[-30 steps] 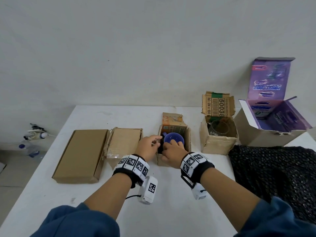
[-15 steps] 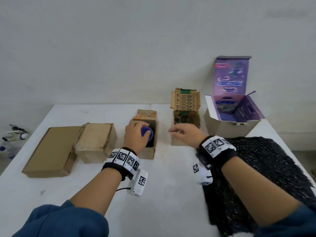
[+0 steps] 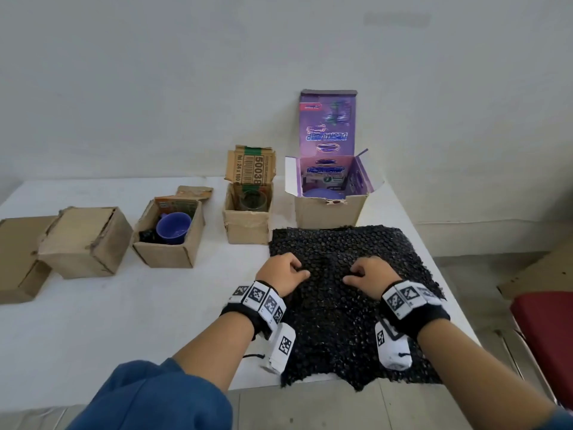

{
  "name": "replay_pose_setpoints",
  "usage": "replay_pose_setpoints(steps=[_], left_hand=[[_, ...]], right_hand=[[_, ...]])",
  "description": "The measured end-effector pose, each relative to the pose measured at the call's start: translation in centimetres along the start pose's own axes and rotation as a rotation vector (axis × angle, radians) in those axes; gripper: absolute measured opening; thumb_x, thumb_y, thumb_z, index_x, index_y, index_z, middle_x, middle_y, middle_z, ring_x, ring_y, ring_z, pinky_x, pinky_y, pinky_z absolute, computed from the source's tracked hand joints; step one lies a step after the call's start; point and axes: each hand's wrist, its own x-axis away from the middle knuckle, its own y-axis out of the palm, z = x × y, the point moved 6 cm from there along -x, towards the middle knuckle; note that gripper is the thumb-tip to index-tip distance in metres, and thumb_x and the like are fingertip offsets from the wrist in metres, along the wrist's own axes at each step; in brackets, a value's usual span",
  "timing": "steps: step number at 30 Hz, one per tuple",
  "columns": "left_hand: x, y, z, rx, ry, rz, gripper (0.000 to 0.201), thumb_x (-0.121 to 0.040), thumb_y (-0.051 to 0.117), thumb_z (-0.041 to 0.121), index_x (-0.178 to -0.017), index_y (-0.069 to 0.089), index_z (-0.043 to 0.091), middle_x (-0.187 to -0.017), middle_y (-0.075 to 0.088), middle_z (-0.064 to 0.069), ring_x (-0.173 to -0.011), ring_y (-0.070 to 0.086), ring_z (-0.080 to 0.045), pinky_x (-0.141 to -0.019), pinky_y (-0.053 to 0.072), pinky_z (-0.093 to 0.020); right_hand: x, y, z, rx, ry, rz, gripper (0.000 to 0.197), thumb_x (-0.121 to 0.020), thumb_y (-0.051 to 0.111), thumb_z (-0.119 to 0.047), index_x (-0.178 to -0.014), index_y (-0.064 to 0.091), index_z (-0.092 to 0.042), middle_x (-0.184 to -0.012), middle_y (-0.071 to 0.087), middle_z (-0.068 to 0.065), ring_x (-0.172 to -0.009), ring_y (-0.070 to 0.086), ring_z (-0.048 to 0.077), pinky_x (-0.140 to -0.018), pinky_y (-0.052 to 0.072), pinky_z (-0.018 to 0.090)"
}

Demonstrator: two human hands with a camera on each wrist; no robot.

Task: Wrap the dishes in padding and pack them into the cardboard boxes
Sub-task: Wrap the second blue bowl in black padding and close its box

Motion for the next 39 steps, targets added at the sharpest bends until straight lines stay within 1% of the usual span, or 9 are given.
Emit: replay_pose_setpoints(steps=[5, 15, 20, 24, 26, 30, 32, 35, 39], left_hand=[[-0.1, 3.7, 0.9, -0.088, -0.06, -0.049, 0.055, -0.078, 0.062, 0.059, -0.12, 0.058, 0.023, -0.117, 0.056, -0.003, -0.104, 0.058, -0.019, -0.089, 0.048, -0.032], [-0.7, 5.4, 2.6, -0.125, -0.026, 0.032, 0.043, -0.081, 0.06, 0.057, -0.11, 0.066, 0.025, -0.116, 0.051, -0.008, -0.113, 0.049, -0.024, -0.095, 0.046, -0.037], [-0.6, 3.8, 4.4, 0.464, 0.046, -0.002, 0.062, -0.087, 0.057, 0.049, -0.142, 0.037, 0.028, -0.127, 0.052, -0.002, -0.116, 0.054, -0.017, -0.099, 0.046, -0.035], [0.4, 1.5, 5.6, 1.017, 0.003, -0.085, 0.043, -0.091, 0.058, 0.03, -0.131, 0.045, 0.033, -0.106, 0.065, -0.001, -0.1, 0.063, -0.015, -0.086, 0.056, -0.039], [0.6, -0.2, 5.3, 1.089, 0.011, -0.037, 0.033, -0.091, 0.06, 0.02, -0.123, 0.053, 0.024, -0.103, 0.066, -0.005, -0.094, 0.065, -0.019, -0.08, 0.058, -0.037], [0.5, -3.8, 2.4, 1.176, -0.026, 0.116, 0.012, -0.09, 0.06, 0.008, -0.101, 0.058, 0.012, -0.094, 0.064, -0.009, -0.078, 0.065, -0.016, -0.071, 0.059, -0.027], [0.3, -6.0, 0.5, 1.197, -0.045, 0.193, 0.006, -0.09, 0.06, 0.008, -0.093, 0.057, 0.012, -0.088, 0.064, -0.007, -0.074, 0.064, -0.014, -0.067, 0.057, -0.024], [0.0, -9.2, -2.2, 1.219, -0.027, 0.232, 0.006, -0.092, 0.056, 0.006, -0.097, 0.056, 0.009, -0.095, 0.064, -0.012, -0.081, 0.065, -0.019, -0.071, 0.058, -0.029], [0.3, -14.7, -6.3, 1.119, -0.009, 0.366, 0.025, -0.09, 0.057, 0.001, -0.11, 0.046, 0.01, -0.093, 0.061, -0.012, -0.082, 0.065, -0.02, -0.06, 0.059, -0.031]], right_hand=[[1.4, 2.4, 2.3, 0.005, 0.055, 0.109, 0.072, -0.074, 0.063, -0.064, -0.131, 0.047, -0.024, -0.133, 0.039, 0.01, -0.126, 0.034, 0.032, -0.104, 0.038, 0.043], [1.3, 2.2, 3.1, -0.134, -0.061, 0.288, 0.021, -0.089, 0.061, -0.029, -0.108, 0.064, -0.02, -0.119, 0.053, 0.005, -0.116, 0.043, 0.028, -0.096, 0.042, 0.037], [2.0, -1.1, 0.5, -0.426, -0.25, 0.358, 0.014, -0.09, 0.059, -0.013, -0.102, 0.059, -0.009, -0.101, 0.063, 0.004, -0.098, 0.059, 0.021, -0.081, 0.041, 0.022], [2.2, -2.9, -3.1, -0.613, -0.409, 0.269, 0.021, -0.088, 0.054, -0.001, -0.106, 0.049, -0.01, -0.102, 0.064, 0.004, -0.1, 0.062, 0.018, -0.089, 0.047, 0.027], [1.9, -3.4, -4.9, -0.615, -0.45, 0.267, 0.023, -0.087, 0.054, 0.0, -0.103, 0.046, -0.013, -0.1, 0.065, 0.006, -0.096, 0.063, 0.019, -0.088, 0.05, 0.032], [1.6, -4.3, -8.7, -0.548, -0.513, 0.405, 0.017, -0.086, 0.058, -0.002, -0.102, 0.058, -0.009, -0.097, 0.063, 0.007, -0.089, 0.057, 0.017, -0.073, 0.037, 0.017], [1.3, -4.2, -10.7, -0.563, -0.547, 0.448, 0.022, -0.086, 0.057, 0.0, -0.107, 0.061, -0.004, -0.101, 0.06, 0.01, -0.094, 0.054, 0.019, -0.079, 0.036, 0.018], [0.2, -2.9, -14.4, -0.637, -0.573, 0.399, 0.019, -0.087, 0.056, 0.0, -0.105, 0.059, -0.007, -0.097, 0.06, 0.004, -0.091, 0.056, 0.019, -0.082, 0.042, 0.024], [-0.8, -2.4, -18.9, -1.052, -0.417, 0.526, 0.034, -0.089, 0.045, 0.007, -0.113, 0.041, -0.016, -0.103, 0.054, 0.002, -0.091, 0.054, 0.012, -0.081, 0.043, 0.009]])
